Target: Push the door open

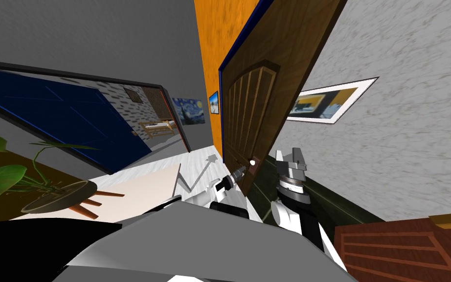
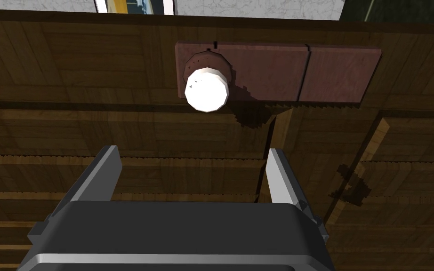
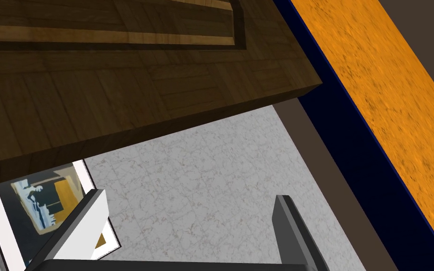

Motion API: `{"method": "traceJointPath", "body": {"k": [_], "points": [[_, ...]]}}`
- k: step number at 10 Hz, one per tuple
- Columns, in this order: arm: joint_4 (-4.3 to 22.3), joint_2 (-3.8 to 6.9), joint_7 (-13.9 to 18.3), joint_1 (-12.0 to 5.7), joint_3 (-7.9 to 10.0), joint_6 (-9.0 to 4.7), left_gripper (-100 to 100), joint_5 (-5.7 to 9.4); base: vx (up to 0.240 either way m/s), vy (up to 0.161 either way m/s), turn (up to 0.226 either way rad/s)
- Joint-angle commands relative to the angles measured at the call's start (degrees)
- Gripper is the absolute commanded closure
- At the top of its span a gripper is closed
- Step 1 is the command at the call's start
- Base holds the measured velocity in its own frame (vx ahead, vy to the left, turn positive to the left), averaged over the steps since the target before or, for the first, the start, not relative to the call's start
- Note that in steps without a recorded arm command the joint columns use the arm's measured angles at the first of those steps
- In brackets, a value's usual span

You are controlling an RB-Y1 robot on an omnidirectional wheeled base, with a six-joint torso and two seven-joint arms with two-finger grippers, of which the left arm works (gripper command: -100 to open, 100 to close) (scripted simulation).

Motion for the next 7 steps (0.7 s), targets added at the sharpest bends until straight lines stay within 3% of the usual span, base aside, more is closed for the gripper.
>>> {"method": "traceJointPath", "body": {"k": [1, 7], "points": [[0.0, 0.0, 0.0, 0.0, 0.0, 0.0, -100, 0.0, -0.007, -0.005, -0.023], [-0.72, 0.77, 0.5, -0.18, -1.43, -0.17, -100, 0.16, 0.019, 0.006, 0.026]]}}
